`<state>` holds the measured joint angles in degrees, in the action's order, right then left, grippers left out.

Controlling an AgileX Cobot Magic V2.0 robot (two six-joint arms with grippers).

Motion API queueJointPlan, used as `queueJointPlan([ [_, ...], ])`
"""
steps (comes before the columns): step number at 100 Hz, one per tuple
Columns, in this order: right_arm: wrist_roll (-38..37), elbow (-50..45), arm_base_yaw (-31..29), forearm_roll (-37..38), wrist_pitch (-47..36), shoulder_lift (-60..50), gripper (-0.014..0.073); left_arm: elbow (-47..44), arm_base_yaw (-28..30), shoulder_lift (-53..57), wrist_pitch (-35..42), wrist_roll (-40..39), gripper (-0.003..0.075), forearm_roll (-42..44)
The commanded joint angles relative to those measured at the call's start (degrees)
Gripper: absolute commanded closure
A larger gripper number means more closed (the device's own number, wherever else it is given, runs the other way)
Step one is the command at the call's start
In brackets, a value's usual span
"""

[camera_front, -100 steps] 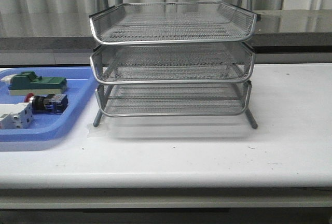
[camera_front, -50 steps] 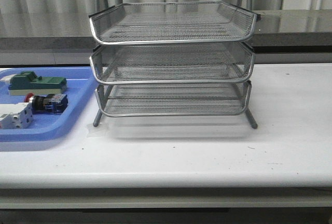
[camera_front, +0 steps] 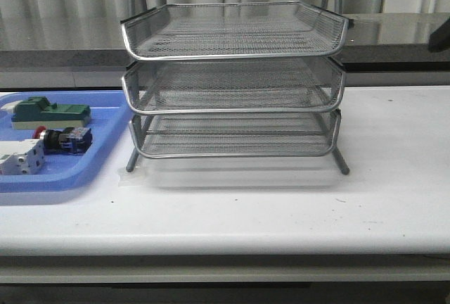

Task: Place button on rack with both arms

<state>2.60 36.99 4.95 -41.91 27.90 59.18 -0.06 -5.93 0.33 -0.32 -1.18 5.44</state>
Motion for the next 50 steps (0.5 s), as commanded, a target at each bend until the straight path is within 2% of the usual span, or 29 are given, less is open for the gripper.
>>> queueJointPlan([
  [1, 4.5, 2.1, 0.1, -5.4, -3.4, 1.8, 0.0295, -2.8, -0.2, 1.8, 4.8, -0.6, 0.074, -0.3],
  [18, 14.1, 2.2, 0.1, -16.2, -5.2, 8.4, 0.0295, -2.8, -0.2, 1.8, 4.8, -0.6, 0.074, -0.3],
  [50, 43.3, 6.3, 0.1, -42.9, -2.3, 20.8, 0.0295, -2.8, -0.2, 1.8, 4.8, -0.6, 0.074, -0.3],
])
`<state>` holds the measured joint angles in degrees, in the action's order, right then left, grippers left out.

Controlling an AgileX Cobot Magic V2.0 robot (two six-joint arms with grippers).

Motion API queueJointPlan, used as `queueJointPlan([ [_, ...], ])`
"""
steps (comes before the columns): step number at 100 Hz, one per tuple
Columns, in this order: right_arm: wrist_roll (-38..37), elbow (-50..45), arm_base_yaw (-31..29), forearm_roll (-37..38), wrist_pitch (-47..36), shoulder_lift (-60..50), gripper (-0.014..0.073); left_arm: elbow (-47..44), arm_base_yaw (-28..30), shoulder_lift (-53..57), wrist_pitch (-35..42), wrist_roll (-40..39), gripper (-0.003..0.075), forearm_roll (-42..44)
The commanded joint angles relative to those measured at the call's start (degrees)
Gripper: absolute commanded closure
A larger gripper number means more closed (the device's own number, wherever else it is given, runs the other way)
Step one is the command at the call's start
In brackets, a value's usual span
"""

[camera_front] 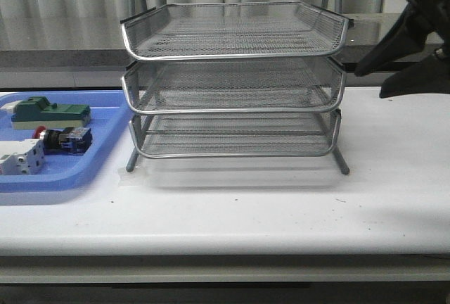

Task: Place button on rack with both arms
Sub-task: 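Reach the right gripper to the middle mesh tray's front edge and grasp it, then pull the middle mesh tray out of the rack toward the robot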

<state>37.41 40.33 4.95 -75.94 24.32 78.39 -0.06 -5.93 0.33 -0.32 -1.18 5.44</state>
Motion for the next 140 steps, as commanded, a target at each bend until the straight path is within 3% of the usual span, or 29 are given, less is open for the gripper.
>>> queueJointPlan([
  [1, 9.0, 3.1, 0.1, -9.3, 1.4, 2.1, 0.0295, -2.8, -0.2, 1.8, 4.8, -0.6, 0.074, -0.3],
  [14, 14.2, 5.2, 0.1, -13.5, 3.7, 6.7, 0.0295, -2.8, -0.2, 1.8, 4.8, -0.6, 0.074, -0.3],
  [72, 14.7, 12.2, 0.1, -13.6, 7.0, 16.9, 0.0305, -2.8, -0.2, 1.8, 4.8, -0.6, 0.074, -0.3],
  [83, 14.7, 12.2, 0.1, -13.6, 7.0, 17.1, 0.0382, -2.8, -0.2, 1.8, 4.8, -0.6, 0.074, -0.3],
  [105, 14.7, 12.0, 0.1, -11.2, 7.4, 17.1, 0.0666, -2.8, -0.2, 1.8, 4.8, -0.6, 0.074, -0.3],
  [140, 15.0, 5.1, 0.1, -7.1, 8.0, 16.4, 0.0652, -2.8, -0.2, 1.8, 4.8, -0.6, 0.074, -0.3],
])
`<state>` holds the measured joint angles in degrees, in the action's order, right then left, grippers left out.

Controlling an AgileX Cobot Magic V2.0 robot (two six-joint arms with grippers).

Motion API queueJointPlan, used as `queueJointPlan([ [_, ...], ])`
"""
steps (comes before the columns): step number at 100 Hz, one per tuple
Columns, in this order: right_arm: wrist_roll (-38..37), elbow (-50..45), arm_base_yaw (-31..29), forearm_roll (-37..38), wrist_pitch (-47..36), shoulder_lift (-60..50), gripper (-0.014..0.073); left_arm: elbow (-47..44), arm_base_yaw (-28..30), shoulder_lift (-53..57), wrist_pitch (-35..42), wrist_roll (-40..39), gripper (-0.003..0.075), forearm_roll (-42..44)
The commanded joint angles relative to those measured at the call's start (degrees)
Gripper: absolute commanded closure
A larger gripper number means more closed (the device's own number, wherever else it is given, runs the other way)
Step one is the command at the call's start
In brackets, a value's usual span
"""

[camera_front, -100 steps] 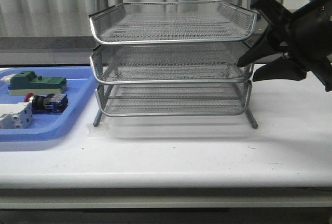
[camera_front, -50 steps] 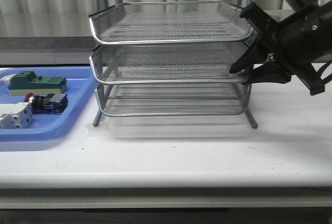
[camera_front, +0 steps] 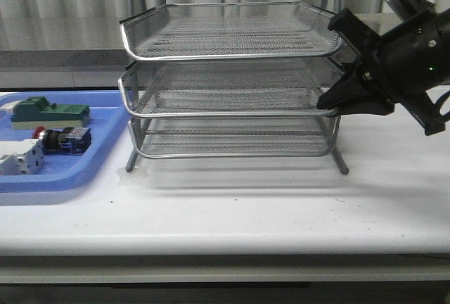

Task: Place button on rack with both arms
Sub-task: 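Pull the middle mesh tray out of the rack toward the robot, then open the right gripper and withdraw it from the tray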

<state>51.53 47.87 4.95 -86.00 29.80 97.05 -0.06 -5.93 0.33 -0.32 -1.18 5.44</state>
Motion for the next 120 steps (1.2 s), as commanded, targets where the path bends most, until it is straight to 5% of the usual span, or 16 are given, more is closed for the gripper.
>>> queueJointPlan([
  [1, 1.0, -3.0, 0.1, 3.0, 2.5, -2.5, 0.0652, -2.8, -0.2, 1.8, 4.8, -0.6, 0.074, -0.3],
  [62, 3.6, -20.2, 0.1, 2.9, 1.0, -21.6, 0.0646, -2.8, -0.2, 1.8, 4.8, -0.6, 0.074, -0.3],
  [72, 3.6, -20.2, 0.1, 2.8, 0.2, -22.8, 0.0565, -2.8, -0.2, 1.8, 4.8, -0.6, 0.074, -0.3],
  [96, 3.6, -20.2, 0.1, 3.2, 2.0, -25.6, 0.0142, -2.8, -0.2, 1.8, 4.8, -0.6, 0.074, -0.3],
  [120, 1.1, -20.1, 0.1, 10.5, 1.2, -32.6, 0.0139, -2.8, -0.2, 1.8, 4.8, -0.6, 0.074, -0.3],
])
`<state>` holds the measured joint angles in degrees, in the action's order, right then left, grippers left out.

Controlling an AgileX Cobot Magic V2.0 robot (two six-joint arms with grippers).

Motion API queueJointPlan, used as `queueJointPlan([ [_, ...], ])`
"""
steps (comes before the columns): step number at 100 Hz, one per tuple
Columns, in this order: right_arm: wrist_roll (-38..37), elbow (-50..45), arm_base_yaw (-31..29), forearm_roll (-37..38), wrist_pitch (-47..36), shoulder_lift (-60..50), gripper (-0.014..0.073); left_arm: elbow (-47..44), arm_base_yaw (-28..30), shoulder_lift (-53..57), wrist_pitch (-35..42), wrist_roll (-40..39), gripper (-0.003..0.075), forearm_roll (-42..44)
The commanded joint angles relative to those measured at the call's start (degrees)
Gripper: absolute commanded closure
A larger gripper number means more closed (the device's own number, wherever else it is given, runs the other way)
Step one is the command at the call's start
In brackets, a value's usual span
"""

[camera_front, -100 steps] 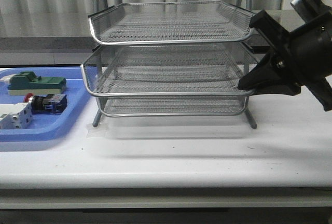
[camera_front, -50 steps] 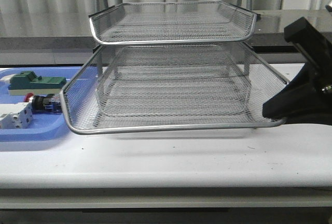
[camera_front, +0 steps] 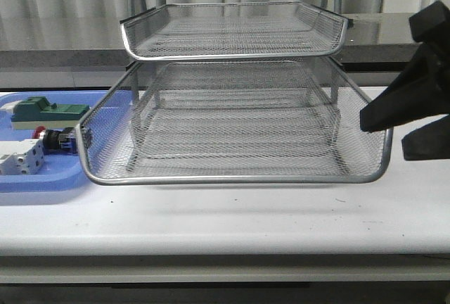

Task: Place button on rack with both arms

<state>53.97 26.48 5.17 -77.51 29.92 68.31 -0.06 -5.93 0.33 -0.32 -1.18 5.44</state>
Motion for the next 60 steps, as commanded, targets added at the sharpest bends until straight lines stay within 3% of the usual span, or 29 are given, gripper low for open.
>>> queueJointPlan([
  [1, -1.9, 1.2, -0.2, 2.8, 0.9, -4.1, 0.0139, -2.8, -0.2, 1.8, 4.8, -0.6, 0.074, -0.3],
  [14, -10.3, 1.6, -0.2, 12.9, -1.0, -9.5, 0.0139, -2.8, -0.2, 1.8, 4.8, -0.6, 0.074, -0.3],
  [31, -25.2, 5.0, -0.2, 33.9, 0.5, -15.5, 0.0141, -2.8, -0.2, 1.8, 4.8, -0.6, 0.074, -0.3],
  [60, -52.2, 14.9, -0.2, 70.0, 13.6, -22.9, 0.0141, -2.8, -0.2, 1.8, 4.8, -0.6, 0.074, -0.3],
])
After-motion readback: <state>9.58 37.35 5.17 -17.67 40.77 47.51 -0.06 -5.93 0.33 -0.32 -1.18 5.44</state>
